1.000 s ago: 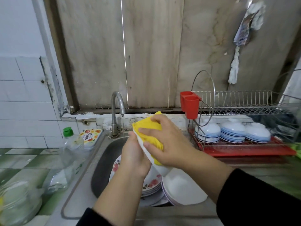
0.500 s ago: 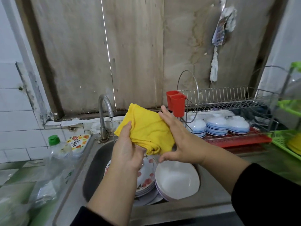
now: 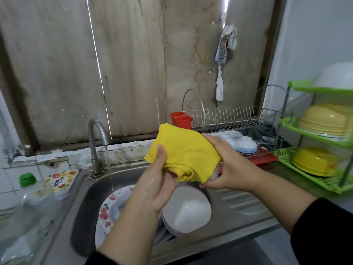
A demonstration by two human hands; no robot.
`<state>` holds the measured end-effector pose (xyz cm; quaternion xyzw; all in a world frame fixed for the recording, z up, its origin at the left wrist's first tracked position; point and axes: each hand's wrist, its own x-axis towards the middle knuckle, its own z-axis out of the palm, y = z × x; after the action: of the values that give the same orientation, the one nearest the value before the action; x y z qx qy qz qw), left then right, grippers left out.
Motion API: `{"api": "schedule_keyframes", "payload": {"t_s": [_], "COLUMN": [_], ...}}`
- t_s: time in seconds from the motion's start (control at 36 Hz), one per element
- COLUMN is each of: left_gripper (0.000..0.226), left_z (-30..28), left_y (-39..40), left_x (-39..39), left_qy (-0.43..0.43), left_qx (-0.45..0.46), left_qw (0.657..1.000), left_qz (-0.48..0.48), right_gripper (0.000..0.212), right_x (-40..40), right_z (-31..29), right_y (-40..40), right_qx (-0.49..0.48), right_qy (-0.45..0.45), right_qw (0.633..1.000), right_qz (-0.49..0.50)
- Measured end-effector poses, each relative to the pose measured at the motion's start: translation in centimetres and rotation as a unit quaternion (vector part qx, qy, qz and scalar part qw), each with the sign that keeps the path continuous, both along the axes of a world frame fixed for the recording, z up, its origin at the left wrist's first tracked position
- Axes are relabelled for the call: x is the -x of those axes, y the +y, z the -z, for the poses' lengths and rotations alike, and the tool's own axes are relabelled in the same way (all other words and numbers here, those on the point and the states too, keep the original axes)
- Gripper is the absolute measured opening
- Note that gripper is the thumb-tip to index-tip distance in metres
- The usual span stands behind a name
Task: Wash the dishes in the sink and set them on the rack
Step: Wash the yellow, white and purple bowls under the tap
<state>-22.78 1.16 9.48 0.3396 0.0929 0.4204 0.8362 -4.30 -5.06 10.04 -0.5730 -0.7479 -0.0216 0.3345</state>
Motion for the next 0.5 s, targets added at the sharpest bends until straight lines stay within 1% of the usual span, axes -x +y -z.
{"api": "schedule_keyframes", "payload": {"t_s": [0.03,0.08,0.17,0.28,0.36,0.5], "left_gripper": [0.087,0.063,0.05,0.023,0.017,0.019], "left_z": [-0.1,-0.3,-1.2,-2.8,-4.8,-8.8], "left_y": [-0.2,-0.4,-0.5,-0.8,-0.9,-0.8], "left_x": [-0.5,-1.6,-3.4,-5.3,-7.4,-11.7], "left_qy": [0.007,0.021,0.016,0.044,0.05,0.078], "left_qx": [0.003,0.02,0.019,0.003,-0.016,-0.065], "left_qw": [1.0,0.999,1.0,0.999,0.999,0.995], "left_qz": [0.005,-0.017,-0.015,-0.012,0.011,0.016], "right_gripper": [0.112,0.106,0.106,0.105,0.099,0.098], "right_x": [-0.4,-1.3,-2.9,-5.2,-7.1,-10.9], "right_z": [-0.3,-0.8,-1.8,-3.3,-5.1,-8.8], "right_y": [-0.4,-1.1,-2.3,-3.2,-3.9,-4.9], "right_qx": [-0.015,-0.034,-0.045,-0.069,-0.114,-0.18], "right_qy": [-0.008,-0.031,-0.055,-0.076,-0.113,-0.172], "right_qw": [1.0,0.999,0.997,0.993,0.985,0.963], "right_qz": [0.002,0.013,0.038,0.063,0.071,0.103]}}
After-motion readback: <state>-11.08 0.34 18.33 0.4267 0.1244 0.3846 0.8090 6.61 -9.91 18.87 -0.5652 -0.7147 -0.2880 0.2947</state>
